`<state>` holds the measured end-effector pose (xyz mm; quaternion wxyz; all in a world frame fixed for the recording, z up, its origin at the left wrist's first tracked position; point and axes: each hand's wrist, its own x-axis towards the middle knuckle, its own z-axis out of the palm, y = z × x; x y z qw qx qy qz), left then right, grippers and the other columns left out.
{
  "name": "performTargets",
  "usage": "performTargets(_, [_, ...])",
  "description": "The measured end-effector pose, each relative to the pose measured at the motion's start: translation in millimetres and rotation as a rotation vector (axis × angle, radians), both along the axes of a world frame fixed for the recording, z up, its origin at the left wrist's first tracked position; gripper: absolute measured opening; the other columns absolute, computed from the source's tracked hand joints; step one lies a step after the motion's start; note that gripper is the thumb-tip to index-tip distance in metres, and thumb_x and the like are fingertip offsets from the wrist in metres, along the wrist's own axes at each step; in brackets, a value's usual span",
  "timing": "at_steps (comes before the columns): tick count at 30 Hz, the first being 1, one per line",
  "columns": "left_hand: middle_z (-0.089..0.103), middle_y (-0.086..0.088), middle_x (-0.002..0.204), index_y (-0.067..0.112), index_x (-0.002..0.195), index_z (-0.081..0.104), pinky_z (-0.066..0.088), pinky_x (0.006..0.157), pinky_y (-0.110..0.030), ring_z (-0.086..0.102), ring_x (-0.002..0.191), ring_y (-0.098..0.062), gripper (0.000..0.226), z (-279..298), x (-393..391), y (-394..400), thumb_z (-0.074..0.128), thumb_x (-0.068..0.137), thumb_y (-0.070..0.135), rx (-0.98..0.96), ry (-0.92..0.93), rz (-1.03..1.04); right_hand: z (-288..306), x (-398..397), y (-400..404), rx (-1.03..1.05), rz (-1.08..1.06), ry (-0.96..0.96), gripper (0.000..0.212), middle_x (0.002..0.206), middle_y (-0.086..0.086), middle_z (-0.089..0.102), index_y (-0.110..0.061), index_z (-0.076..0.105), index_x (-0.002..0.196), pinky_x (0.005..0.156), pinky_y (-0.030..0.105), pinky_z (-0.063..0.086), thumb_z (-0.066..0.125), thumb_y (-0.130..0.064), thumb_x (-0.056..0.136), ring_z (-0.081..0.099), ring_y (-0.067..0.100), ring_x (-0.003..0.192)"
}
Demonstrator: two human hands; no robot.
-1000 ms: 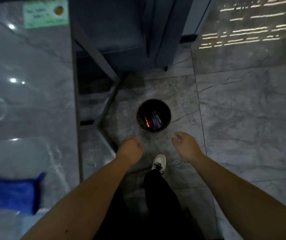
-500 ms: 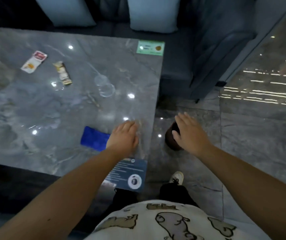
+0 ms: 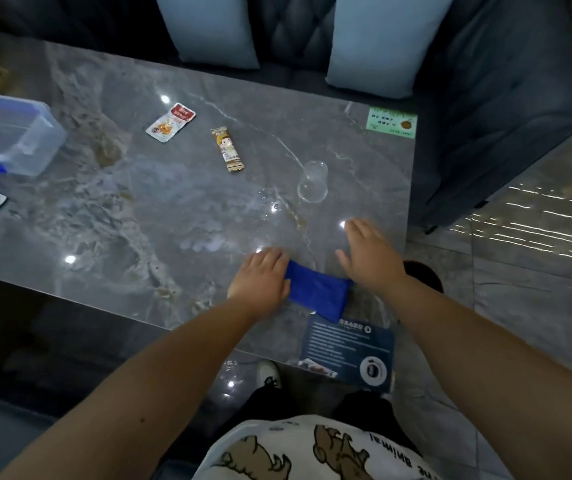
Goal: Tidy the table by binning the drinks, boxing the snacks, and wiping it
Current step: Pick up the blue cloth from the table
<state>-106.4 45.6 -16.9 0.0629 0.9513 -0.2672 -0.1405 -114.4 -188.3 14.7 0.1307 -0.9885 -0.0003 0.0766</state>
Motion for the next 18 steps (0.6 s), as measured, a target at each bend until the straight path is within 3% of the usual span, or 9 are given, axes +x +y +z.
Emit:
performTargets(10, [0.005, -0.007, 0.162, 0.013, 0.153, 0.009, -0.007, 0.119, -0.045, -0.005, 0.148, -0.025, 0.067, -49, -11, -34, 0.016, 0.098, 0.05, 0.003, 0.042, -0.131, -6, 101, 23, -0.023, -0.022, -0.065, 0.069, 0.158, 0.013, 0.012, -0.009, 0.019, 0.146, 0.109, 0.045, 0.03, 0.05, -0.037, 0.092, 0.023, 0.034, 0.141])
performTargets(16, [0.007, -0.006, 0.162, 0.014, 0.153, 0.006, -0.018, 0.115, -0.044, -0.006, 0.148, -0.025, 0.069, -64, -11, -30, 0.007, 0.097, 0.054, 0.044, -0.014, -0.15, -13, 159, 21, -0.057, 0.09, -0.015, 0.066, 0.159, 0.011, 0.005, -0.025, 0.021, 0.147, 0.107, 0.051, 0.032, 0.051, -0.037, 0.09, 0.024, 0.039, 0.139])
performTargets(18, [0.009, -0.006, 0.162, 0.013, 0.152, 0.007, -0.017, 0.116, -0.044, -0.005, 0.149, -0.025, 0.069, -64, -10, -30, 0.009, 0.097, 0.054, 0.041, -0.018, -0.138, -12, 167, 17, -0.056, 0.146, 0.016, 0.062, 0.157, 0.014, 0.015, -0.028, 0.027, 0.145, 0.104, 0.048, 0.036, 0.055, -0.032, 0.089, 0.035, 0.04, 0.133])
